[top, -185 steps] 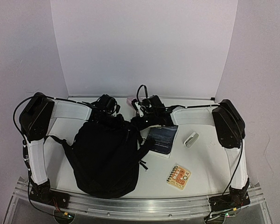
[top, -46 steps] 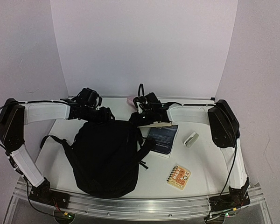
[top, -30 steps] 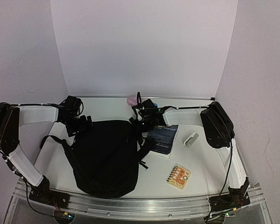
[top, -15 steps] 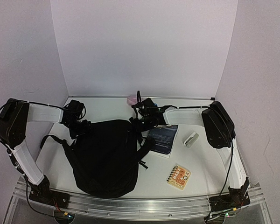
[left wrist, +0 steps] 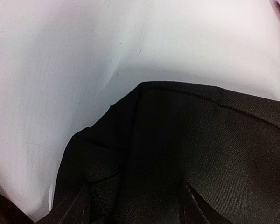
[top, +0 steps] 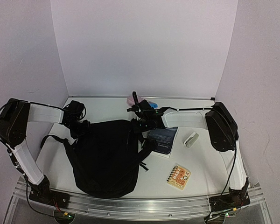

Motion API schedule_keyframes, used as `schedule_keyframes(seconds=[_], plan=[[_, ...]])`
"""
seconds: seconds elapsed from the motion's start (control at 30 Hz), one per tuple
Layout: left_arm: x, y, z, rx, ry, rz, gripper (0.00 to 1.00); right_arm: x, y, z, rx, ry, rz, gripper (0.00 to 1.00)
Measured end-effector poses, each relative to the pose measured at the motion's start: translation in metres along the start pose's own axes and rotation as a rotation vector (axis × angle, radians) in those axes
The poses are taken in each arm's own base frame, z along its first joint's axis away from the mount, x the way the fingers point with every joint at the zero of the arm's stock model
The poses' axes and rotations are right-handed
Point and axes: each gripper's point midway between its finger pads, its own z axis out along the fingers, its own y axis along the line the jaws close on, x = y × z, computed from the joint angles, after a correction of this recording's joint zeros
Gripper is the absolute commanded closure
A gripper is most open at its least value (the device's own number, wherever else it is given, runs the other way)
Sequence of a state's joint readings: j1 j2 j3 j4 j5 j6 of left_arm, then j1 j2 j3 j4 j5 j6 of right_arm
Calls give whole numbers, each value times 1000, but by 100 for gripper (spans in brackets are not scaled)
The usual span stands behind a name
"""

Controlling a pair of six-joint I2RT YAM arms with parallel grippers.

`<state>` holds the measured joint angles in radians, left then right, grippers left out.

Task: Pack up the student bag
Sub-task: Adjust the student bag at the center of the board.

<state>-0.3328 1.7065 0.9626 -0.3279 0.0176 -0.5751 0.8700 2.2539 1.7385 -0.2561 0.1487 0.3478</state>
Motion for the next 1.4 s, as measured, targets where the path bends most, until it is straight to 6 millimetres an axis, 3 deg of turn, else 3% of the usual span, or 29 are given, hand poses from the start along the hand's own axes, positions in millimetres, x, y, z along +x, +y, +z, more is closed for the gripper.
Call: schedule_keyframes(seconds=[0.27,0.47,0.6,0.73,1.0,1.1,1.23,1.4], plan=[[1,-2,0,19,-1,-1,38,4,2,1,-18,17,27,83],[1,-3,0,27,0,-2,37,5,4,1,-28,21,35,83],[1,-3,-1,32,1,-3,37,5,4,1,-26,22,40,69],[1,-4,-1,35,1,-3,38,6,4,0,-22,22,50,64],[1,-4,-1,38,3,4,33,17,4,-6,-42,59,110,63],[2,-4,0,37,6,8,36,17,10,-17,-92,75,179,62],[5,-3,6,36,17,1,51,16,21,-35,-184,81,310,62],[13,-6,8,55,3,-21,54,16,34,-45,-288,72,467,58]])
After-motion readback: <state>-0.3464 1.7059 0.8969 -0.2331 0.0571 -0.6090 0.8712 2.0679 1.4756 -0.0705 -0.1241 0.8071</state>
